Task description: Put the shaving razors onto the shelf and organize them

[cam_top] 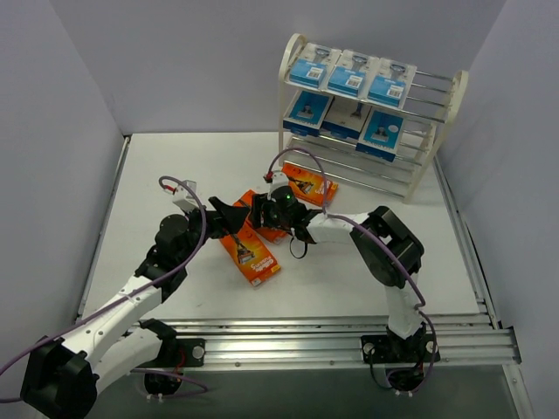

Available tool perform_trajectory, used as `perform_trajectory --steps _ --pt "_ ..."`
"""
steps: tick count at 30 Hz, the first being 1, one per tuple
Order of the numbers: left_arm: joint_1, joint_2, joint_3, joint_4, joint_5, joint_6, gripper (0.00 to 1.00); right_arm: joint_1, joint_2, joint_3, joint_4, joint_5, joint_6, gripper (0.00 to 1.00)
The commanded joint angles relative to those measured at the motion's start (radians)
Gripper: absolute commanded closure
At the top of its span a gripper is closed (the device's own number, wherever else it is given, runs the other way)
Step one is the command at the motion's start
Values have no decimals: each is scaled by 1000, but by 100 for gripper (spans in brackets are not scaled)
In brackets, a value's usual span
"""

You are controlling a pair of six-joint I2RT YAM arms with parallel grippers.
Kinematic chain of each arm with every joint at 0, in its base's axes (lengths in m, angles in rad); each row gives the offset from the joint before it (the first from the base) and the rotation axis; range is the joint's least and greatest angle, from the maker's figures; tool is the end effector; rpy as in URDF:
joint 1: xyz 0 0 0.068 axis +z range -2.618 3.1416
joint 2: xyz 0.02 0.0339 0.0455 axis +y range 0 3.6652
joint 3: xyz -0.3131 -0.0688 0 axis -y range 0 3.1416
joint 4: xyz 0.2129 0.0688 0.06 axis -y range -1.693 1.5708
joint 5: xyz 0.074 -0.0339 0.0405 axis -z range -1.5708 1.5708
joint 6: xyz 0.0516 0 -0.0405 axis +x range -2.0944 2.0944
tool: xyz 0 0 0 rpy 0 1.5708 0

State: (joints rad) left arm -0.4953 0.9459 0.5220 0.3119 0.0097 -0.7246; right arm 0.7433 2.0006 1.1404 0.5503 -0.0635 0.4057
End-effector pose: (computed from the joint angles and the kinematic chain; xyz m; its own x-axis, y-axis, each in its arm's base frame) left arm 0.1585 -0.0862 0.3205 -0.3943 -0.5403 -0.7434 0.2970 0.6905 -0.6595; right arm 0.3323 0.3099 0.2376 -0.4904 0.0842 -0.8674 -0.5728 0.7190 0.3936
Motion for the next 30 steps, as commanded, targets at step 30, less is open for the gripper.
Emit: perform_trajectory --steps 30 --pt "83 39 42 15 79 5 6 -268 -349 -246 -107 16 111 47"
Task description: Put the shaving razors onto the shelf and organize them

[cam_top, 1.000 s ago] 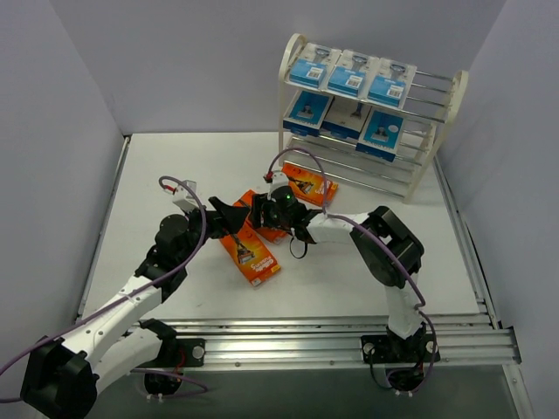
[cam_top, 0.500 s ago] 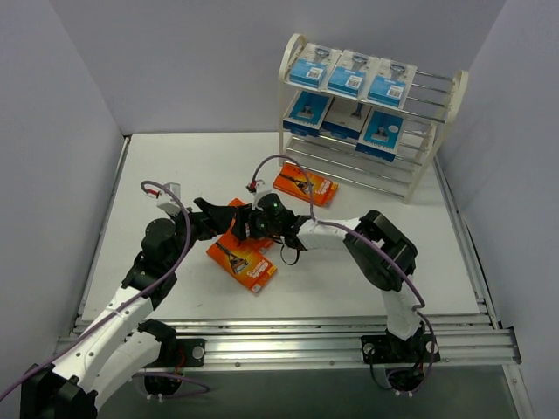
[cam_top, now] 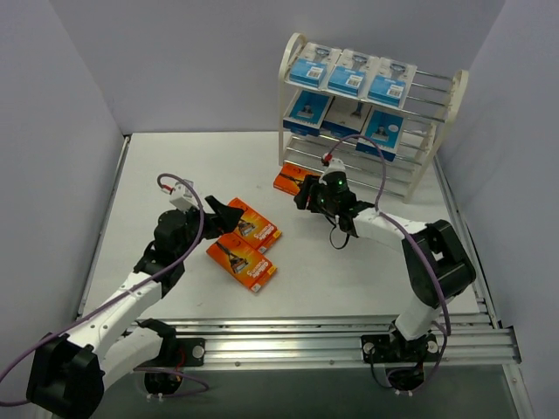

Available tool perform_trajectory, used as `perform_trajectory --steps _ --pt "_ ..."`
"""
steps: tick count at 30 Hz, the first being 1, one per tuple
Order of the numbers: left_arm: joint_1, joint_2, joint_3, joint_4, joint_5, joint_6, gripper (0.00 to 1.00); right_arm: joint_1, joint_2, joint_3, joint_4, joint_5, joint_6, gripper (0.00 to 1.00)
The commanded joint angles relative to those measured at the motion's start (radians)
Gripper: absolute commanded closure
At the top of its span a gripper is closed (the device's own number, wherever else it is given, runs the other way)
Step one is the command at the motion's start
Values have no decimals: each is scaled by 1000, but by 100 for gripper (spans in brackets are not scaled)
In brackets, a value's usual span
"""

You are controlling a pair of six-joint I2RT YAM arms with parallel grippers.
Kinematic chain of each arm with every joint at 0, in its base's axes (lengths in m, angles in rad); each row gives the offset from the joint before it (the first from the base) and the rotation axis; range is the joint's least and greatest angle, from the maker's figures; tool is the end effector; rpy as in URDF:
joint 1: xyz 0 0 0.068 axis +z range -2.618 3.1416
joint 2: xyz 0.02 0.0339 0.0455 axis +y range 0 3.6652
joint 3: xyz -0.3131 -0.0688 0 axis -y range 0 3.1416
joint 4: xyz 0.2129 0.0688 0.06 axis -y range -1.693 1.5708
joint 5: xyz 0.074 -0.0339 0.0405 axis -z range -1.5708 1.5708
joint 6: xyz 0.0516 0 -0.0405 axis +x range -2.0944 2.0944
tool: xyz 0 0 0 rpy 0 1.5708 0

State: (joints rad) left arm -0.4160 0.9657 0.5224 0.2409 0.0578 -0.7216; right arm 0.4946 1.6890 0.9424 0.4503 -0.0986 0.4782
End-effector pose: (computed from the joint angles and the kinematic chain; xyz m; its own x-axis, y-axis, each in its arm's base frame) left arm 0.1661 -0.0766 0.3087 -0.4387 -0.5271 -0.7278 0.2203 0.7221 -0.6558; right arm 0.3266 0.1819 0.2873 -0.4837 0.2594 -0.8359 -0.3747 0.8017 0.4656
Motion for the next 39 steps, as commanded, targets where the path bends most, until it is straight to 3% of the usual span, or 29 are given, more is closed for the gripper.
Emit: perform_trajectory --steps 1,7,17,30,39 --pt "3 36 44 90 36 2 6 -48 -44 -63 4 54 51 48" --pt "5 74 59 109 46 7 6 -108 -43 -135 64 94 122 59" --pt "5 114 70 127 65 11 6 -172 0 -188 168 138 186 65" --pt "8 160 71 159 91 11 6 -179 100 -235 330 169 298 66" --pt "8 176 60 181 99 13 6 -179 77 -287 409 208 300 63"
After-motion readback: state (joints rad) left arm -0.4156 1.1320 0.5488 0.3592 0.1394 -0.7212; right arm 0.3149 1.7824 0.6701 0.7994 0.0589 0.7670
